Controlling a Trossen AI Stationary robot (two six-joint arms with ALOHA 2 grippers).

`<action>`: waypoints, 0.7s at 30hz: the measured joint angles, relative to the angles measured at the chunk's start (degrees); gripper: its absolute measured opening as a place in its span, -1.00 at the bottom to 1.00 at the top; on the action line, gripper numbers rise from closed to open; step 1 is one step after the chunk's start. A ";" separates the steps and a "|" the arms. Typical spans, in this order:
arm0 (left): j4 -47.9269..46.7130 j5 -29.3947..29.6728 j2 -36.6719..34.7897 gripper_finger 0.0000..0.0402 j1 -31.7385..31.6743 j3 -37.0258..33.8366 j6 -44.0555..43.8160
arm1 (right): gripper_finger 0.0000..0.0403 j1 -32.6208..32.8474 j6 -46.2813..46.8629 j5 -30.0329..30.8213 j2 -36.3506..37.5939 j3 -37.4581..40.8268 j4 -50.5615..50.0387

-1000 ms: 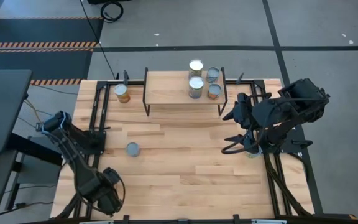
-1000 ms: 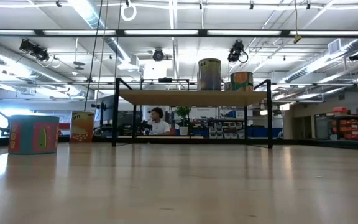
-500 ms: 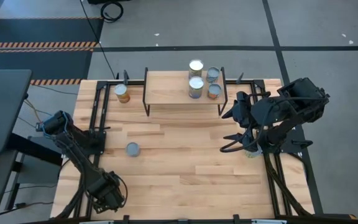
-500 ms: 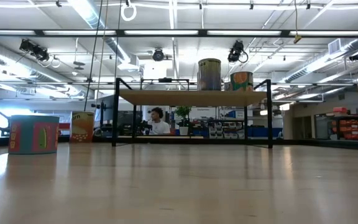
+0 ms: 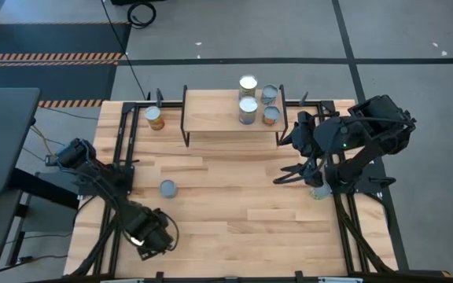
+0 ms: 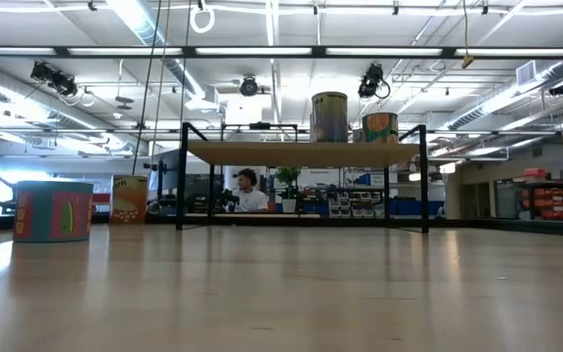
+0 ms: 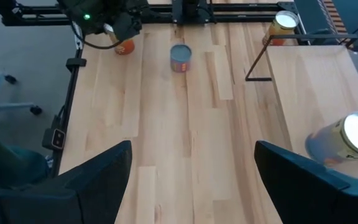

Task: Pick and place cans onto a shelf
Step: Put the bottom canned corn on the shelf

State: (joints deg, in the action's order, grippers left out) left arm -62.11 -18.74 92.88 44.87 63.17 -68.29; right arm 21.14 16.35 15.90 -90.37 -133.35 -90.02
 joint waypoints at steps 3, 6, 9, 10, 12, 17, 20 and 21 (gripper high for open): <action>0.37 4.04 -0.01 0.77 -0.74 0.70 0.27 | 0.72 -1.01 -0.01 -0.92 0.00 0.01 0.00; -0.29 4.27 0.00 0.77 -1.63 -0.25 1.11 | 0.72 -1.92 -0.03 -1.34 0.00 0.01 0.00; -0.08 3.63 0.00 0.77 -2.04 -0.36 1.77 | 0.72 -3.03 -0.47 -2.25 0.00 0.00 0.00; -0.34 3.67 0.00 0.77 -2.06 -0.37 2.08 | 0.72 -3.31 -0.65 -2.36 0.00 0.01 0.00; -0.43 3.57 0.00 0.75 -1.87 -0.80 2.89 | 0.72 -3.83 -1.22 -2.53 0.00 0.00 0.01; 0.49 1.36 -0.11 0.55 -1.66 -2.30 3.47 | 0.72 -5.02 -2.69 -2.58 0.00 0.01 0.00; -1.13 2.31 -0.13 0.54 -1.60 -0.86 5.52 | 0.72 -5.79 -4.54 -2.58 0.00 0.01 0.02; -2.40 2.47 -0.62 0.54 -1.69 0.28 5.91 | 0.72 -6.23 -5.25 -2.58 0.00 0.01 0.00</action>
State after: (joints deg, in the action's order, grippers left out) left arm -64.52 -16.28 92.26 43.18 63.45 -62.38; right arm 14.91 11.09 13.32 -90.37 -133.34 -90.02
